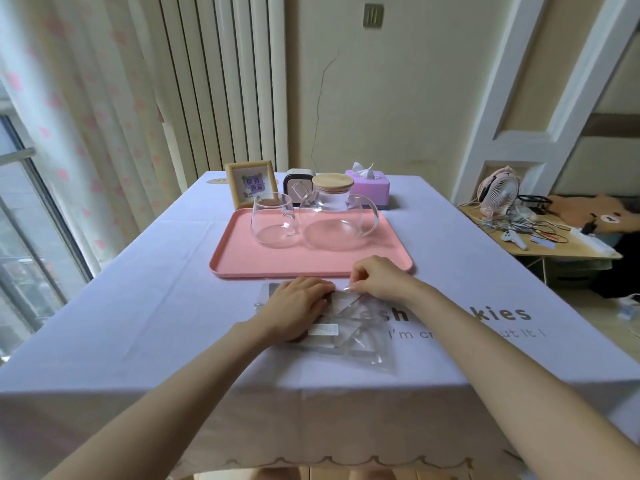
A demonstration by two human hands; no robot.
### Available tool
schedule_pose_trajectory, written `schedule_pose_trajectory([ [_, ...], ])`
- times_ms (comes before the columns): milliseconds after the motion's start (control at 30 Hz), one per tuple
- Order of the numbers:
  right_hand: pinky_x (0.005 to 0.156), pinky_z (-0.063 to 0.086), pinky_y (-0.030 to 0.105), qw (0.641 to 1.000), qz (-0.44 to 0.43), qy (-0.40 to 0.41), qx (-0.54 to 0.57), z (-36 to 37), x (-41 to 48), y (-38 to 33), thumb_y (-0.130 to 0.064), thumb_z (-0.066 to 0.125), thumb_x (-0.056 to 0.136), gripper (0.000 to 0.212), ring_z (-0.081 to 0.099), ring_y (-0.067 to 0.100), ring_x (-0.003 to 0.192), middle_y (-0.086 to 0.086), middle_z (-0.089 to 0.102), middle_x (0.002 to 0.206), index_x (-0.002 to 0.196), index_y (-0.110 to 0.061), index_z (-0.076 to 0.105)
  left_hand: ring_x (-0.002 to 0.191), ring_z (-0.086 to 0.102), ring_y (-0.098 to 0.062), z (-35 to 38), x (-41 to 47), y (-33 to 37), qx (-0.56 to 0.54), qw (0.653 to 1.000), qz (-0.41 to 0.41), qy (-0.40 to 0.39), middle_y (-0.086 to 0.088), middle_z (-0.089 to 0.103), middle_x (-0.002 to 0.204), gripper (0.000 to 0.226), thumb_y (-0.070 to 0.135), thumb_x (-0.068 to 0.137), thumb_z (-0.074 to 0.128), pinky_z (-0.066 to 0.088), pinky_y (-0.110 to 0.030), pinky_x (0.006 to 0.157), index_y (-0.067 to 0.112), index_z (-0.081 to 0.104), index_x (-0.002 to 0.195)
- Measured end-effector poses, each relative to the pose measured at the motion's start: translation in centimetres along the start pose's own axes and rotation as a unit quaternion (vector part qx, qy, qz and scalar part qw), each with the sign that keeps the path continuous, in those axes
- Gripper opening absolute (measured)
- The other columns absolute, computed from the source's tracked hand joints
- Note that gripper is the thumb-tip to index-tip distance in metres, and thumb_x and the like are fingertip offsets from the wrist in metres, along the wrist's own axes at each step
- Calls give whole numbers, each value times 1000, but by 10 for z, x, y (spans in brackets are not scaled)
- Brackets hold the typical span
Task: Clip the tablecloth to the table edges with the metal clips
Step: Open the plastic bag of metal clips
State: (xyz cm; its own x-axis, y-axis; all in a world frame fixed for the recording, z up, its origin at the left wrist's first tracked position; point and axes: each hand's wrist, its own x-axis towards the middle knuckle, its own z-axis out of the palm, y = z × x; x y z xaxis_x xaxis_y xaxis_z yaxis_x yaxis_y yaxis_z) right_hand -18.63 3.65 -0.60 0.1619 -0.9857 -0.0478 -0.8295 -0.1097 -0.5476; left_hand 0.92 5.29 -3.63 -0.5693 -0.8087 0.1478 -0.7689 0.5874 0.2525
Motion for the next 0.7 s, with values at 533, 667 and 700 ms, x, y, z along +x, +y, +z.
schedule_pose_trajectory([
  [533,63,41,19,996,61,44,39,3,-3,-9,-11,69,83,30,53,8,68,-11,56,63,57,-21,57,143,15,-9,3,-4,5,13,1000,0,-14,6,27,153,43,25,102,25,6,-38,118,24,30,145],
  [667,42,35,13,990,29,55,128,-14,-12,-13,-5,58,90,31,44,2,45,-6,53,60,61,-16,54,143,17,-10,3,-4,6,25,1000,-6,-5,6,27,153,43,25,102,26,7,-35,117,24,30,145],
  [700,41,36,14,987,21,43,151,-20,-16,-14,-4,55,91,29,44,4,44,-3,56,63,65,-14,53,143,18,-10,3,-3,6,26,1000,-6,-3,6,27,153,43,25,102,26,7,-35,116,23,30,145],
])
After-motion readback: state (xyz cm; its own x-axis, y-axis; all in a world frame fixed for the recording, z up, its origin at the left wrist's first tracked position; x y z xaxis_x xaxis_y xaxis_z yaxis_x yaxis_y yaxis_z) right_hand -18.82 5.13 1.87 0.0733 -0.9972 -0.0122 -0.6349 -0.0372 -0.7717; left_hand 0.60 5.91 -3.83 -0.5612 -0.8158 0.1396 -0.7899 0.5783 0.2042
